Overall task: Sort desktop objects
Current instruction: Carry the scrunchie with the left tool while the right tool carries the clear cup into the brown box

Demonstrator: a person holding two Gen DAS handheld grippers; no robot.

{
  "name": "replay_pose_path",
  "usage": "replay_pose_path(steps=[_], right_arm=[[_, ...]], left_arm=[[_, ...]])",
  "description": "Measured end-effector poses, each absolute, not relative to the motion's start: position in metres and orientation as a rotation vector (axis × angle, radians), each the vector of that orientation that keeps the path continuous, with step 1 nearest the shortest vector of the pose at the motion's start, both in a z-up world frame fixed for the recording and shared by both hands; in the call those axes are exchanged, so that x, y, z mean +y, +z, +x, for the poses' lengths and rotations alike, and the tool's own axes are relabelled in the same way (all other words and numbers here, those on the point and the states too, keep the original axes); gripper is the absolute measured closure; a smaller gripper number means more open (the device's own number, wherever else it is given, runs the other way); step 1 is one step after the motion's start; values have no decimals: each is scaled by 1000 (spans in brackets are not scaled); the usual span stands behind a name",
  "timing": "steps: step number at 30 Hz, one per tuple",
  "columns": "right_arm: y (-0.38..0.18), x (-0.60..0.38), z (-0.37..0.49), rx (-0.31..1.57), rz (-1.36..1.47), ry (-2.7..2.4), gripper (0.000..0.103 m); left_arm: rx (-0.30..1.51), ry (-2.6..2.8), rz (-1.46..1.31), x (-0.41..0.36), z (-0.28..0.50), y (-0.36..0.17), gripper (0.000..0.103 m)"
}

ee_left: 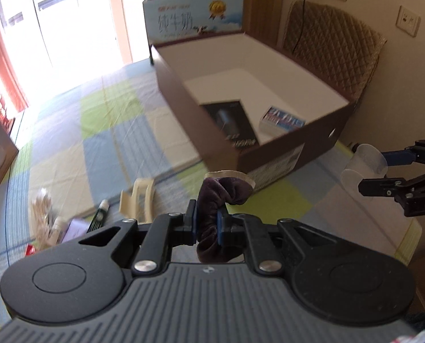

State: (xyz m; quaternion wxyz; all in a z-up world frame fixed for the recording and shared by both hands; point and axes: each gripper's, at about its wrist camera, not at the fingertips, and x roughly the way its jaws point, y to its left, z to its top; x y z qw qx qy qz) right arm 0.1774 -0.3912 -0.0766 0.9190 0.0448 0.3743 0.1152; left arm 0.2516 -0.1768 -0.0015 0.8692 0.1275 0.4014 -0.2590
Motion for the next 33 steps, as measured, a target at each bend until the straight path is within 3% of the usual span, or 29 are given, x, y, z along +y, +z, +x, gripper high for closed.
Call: replay_pose_path(steps=[9, 33], right_arm=[[-54, -409, 250, 696, 45, 271, 34], [-125, -407, 439, 858, -285, 367, 34]], left_arm=[[781, -588, 248, -238, 287, 17, 93], [964, -475, 327, -337, 478, -44, 93]])
